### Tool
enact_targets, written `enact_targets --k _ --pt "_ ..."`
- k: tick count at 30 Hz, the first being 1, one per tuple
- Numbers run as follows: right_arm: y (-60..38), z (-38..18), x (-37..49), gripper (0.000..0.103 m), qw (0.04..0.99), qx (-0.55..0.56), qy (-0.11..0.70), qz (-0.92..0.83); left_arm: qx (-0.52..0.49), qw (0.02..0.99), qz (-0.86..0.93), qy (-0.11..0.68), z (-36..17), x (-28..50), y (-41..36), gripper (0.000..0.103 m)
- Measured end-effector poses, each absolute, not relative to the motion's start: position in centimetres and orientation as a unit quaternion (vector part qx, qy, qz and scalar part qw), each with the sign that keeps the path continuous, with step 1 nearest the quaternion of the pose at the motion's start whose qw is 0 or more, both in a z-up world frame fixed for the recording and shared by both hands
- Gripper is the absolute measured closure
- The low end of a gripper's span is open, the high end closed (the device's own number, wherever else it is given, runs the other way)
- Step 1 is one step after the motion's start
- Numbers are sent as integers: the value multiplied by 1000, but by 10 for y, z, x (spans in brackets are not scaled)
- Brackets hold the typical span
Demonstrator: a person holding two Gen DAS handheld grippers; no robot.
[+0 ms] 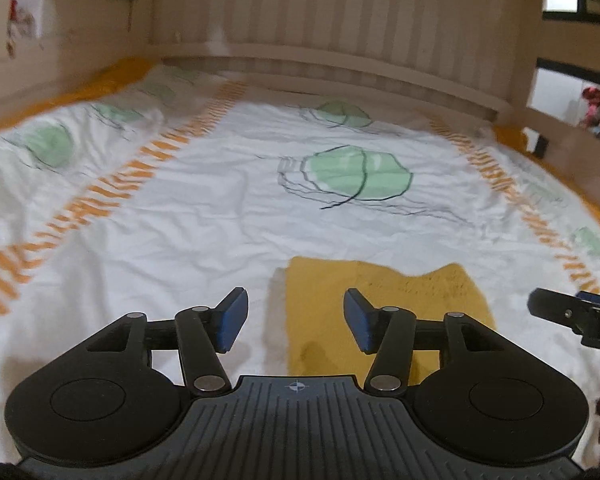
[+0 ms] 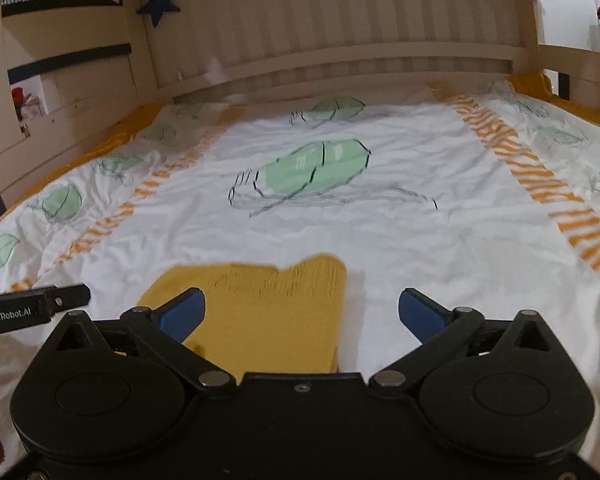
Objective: Fold small clothes
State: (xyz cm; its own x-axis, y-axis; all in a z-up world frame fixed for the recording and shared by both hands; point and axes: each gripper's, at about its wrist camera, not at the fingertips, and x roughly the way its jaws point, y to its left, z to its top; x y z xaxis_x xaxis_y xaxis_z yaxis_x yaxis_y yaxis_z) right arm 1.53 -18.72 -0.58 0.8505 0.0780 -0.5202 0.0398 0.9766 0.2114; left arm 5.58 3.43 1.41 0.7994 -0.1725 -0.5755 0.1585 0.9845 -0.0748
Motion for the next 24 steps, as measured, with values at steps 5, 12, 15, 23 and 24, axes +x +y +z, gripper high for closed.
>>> enact_targets --k 5,12,15,23,24 --pt "-183 -6 -9 0 948 117 295 18 15 945 -54 322 19 33 31 51" --pt "-173 1 -39 0 949 105 297 16 39 934 -52 351 15 8 25 51" --pt "-170 3 -48 1 949 107 297 12 29 932 -60 357 15 -2 27 51" --pt "-163 -1 -59 1 942 96 321 -24 27 928 -68 365 18 -16 23 51" --pt "-164 -1 -59 1 940 103 324 -19 25 927 -69 367 18 -17 22 51"
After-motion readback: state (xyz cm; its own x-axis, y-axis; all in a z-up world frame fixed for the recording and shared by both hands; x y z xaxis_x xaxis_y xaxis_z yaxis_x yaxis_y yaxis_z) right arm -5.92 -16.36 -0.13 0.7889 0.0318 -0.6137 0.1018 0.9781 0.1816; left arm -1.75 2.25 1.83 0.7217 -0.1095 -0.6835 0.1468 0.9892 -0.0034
